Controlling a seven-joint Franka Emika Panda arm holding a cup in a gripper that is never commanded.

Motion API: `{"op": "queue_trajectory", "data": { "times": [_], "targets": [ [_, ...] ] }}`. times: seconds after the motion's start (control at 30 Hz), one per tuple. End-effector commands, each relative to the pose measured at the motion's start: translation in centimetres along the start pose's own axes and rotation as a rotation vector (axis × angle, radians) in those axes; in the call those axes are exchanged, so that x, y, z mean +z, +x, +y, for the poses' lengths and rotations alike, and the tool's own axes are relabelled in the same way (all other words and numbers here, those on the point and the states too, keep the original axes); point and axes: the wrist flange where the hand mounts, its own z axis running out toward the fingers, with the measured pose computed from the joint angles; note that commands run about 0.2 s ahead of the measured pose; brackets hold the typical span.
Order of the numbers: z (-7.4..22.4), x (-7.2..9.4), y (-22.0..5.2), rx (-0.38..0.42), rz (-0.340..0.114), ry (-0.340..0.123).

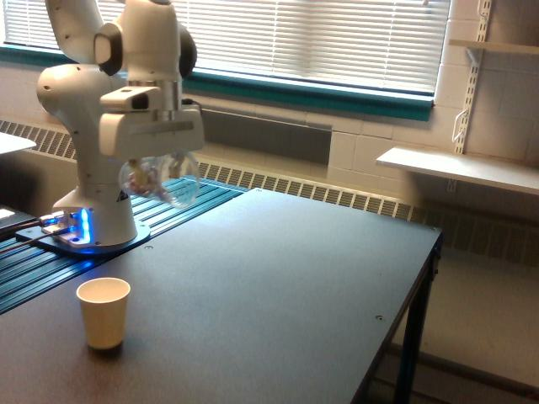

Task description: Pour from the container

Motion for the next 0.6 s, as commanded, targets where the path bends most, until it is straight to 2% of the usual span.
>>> {"op": "queue_trajectory", "data": {
  "times": [0.03, 0.1, 0.23, 0.33, 0.43, 0.5, 0.6],
  "targets": [
    [4.3, 2.6, 0.2, 0.117, -0.040, -0.036],
    [5.6, 3.1, 0.3, 0.132, -0.046, -0.065],
    [8.0, 3.9, 0.8, 0.157, -0.067, -0.034],
    [8.9, 4.7, 0.7, 0.161, -0.097, -0.043],
    [9.1, 5.0, 0.9, 0.171, -0.094, -0.039],
    [9.2, 5.0, 1.6, 0.206, -0.086, -0.007],
    [8.6, 5.4, 2.0, 0.172, -0.100, -0.016]
  ]
}}
